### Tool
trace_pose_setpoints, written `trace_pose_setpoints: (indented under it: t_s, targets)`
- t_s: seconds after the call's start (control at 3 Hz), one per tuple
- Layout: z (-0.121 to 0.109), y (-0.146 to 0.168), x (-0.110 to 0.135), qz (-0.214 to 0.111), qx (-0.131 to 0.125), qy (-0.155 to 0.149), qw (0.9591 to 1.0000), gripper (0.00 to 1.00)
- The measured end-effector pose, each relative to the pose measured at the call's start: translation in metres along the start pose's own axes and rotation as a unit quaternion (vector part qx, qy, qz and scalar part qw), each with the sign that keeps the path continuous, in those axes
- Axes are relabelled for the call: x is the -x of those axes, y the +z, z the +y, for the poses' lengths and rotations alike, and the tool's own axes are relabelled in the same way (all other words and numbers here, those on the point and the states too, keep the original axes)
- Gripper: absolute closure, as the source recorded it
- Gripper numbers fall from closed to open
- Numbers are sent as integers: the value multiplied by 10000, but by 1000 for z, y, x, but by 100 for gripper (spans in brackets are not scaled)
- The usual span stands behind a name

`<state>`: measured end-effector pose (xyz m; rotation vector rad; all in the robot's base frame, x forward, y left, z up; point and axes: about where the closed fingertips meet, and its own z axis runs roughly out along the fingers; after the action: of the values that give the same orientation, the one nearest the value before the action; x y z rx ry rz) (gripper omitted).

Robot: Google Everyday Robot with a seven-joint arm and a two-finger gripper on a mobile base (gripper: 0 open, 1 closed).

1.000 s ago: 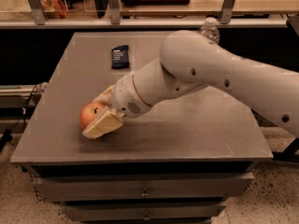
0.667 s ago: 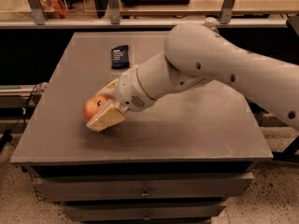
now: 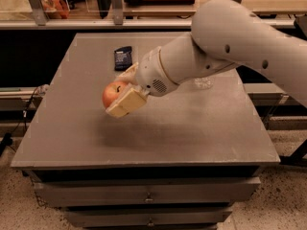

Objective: Move apple near rxbar blueberry

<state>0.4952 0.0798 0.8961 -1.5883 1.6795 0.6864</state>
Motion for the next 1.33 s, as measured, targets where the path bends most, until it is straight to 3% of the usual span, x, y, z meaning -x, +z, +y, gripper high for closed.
trace_pose_setpoints:
  t_s: [0.33, 0.67, 1.0, 1.33]
  targets:
    - [0, 0, 0, -1, -3, -3, 10000, 100]
    - [-15, 3, 5, -75, -163, -114, 9998, 100]
    - [-81, 16, -4, -139, -375, -225, 9989, 100]
    - [-132, 21, -12, -205, -553, -232, 9980, 100]
